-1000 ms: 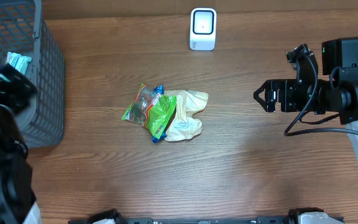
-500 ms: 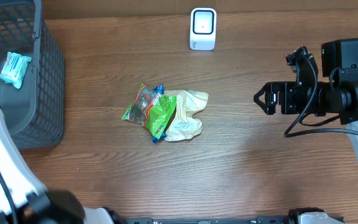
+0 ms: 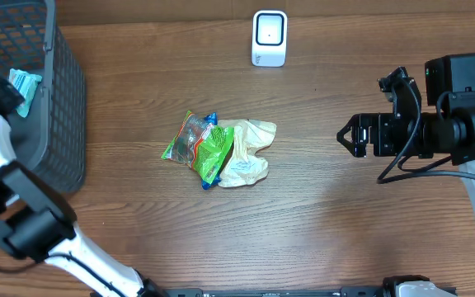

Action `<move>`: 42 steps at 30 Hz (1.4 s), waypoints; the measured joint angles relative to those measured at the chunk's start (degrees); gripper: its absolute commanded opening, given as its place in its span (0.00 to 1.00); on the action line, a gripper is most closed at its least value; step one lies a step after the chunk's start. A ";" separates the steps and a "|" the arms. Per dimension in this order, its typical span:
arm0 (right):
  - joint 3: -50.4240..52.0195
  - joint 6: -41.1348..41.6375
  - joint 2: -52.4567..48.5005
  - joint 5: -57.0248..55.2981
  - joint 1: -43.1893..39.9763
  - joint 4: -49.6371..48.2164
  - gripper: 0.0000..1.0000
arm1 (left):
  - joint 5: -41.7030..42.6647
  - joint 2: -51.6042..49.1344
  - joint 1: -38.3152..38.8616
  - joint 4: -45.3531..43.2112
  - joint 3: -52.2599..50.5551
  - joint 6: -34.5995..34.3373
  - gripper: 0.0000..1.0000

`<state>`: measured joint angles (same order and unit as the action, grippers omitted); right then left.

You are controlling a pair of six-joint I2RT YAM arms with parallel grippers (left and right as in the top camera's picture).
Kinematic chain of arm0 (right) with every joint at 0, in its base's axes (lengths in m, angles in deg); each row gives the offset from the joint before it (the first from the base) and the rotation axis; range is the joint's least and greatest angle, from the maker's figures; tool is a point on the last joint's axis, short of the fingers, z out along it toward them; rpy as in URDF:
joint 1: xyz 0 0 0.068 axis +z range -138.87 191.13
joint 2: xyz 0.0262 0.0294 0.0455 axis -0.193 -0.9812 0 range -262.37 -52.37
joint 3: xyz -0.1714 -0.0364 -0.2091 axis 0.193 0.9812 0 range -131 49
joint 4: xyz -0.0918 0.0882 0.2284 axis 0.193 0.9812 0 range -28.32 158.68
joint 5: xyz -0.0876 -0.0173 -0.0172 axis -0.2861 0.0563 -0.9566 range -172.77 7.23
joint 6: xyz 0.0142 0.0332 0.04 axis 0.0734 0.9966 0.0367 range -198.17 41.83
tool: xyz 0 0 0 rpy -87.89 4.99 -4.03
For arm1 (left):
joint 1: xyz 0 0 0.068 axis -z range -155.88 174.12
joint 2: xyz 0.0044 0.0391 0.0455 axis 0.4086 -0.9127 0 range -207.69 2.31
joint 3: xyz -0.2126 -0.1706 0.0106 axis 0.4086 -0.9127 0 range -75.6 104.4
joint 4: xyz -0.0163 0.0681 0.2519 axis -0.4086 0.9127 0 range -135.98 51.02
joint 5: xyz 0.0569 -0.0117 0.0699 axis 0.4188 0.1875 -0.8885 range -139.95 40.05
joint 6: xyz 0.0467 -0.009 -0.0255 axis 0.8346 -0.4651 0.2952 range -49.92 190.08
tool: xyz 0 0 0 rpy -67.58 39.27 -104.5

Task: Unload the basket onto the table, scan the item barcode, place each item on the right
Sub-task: 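Lift the wipes pack out of the basket with the left gripper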

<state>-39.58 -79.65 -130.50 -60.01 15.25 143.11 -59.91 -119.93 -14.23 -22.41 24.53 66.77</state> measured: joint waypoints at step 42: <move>0.00 1.49 0.00 0.96 0.00 -2.43 1.00 | 10.23 4.79 3.87 0.98 1.36 -3.50 0.04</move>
<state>-39.58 -78.16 -130.50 -59.05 15.25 140.68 -49.68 -115.14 -10.36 -21.43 25.89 63.27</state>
